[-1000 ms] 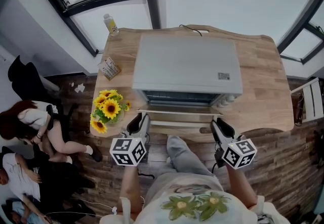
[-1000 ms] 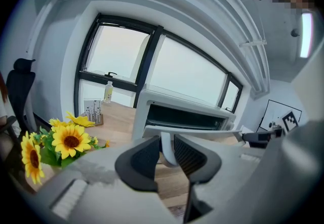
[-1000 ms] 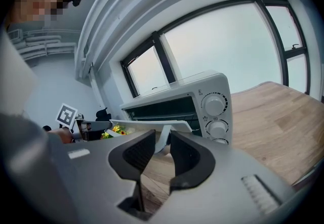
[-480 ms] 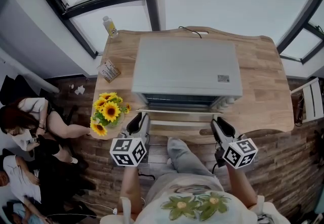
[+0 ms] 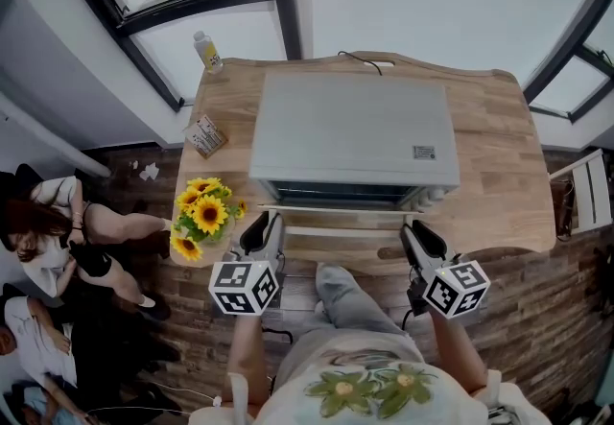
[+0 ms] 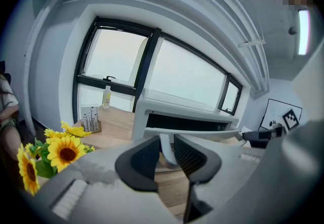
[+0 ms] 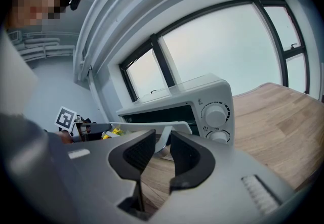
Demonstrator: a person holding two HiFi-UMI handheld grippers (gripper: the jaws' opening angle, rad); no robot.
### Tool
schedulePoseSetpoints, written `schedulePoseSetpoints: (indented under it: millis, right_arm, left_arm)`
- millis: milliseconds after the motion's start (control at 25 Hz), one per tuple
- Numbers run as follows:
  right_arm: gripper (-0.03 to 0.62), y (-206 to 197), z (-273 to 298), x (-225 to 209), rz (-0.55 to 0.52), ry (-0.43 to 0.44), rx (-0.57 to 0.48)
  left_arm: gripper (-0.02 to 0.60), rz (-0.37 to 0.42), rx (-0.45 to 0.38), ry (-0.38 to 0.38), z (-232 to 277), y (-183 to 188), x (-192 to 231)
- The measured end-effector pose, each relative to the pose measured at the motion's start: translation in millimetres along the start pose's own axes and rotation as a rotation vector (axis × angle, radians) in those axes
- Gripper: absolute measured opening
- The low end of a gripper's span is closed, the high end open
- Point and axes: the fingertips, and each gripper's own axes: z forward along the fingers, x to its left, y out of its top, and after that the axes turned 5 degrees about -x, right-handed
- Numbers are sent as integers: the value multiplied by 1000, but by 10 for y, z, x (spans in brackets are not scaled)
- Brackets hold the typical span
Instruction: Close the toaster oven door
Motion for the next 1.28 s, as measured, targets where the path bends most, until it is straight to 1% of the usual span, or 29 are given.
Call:
schedulePoseSetpoints:
  millis: [440,800,1280]
  right_arm:
    - [94,77,82,-30,2,-6,-6]
    - [94,144,132,-58,21,-9,-12]
    - [94,214,195,-87,44,-13,-26]
  left_arm:
    - [103,-2,-13,-10,88,73,24]
    - [104,9,-19,-17,147,140,24]
    - [104,2,-41,-20,217,215,41]
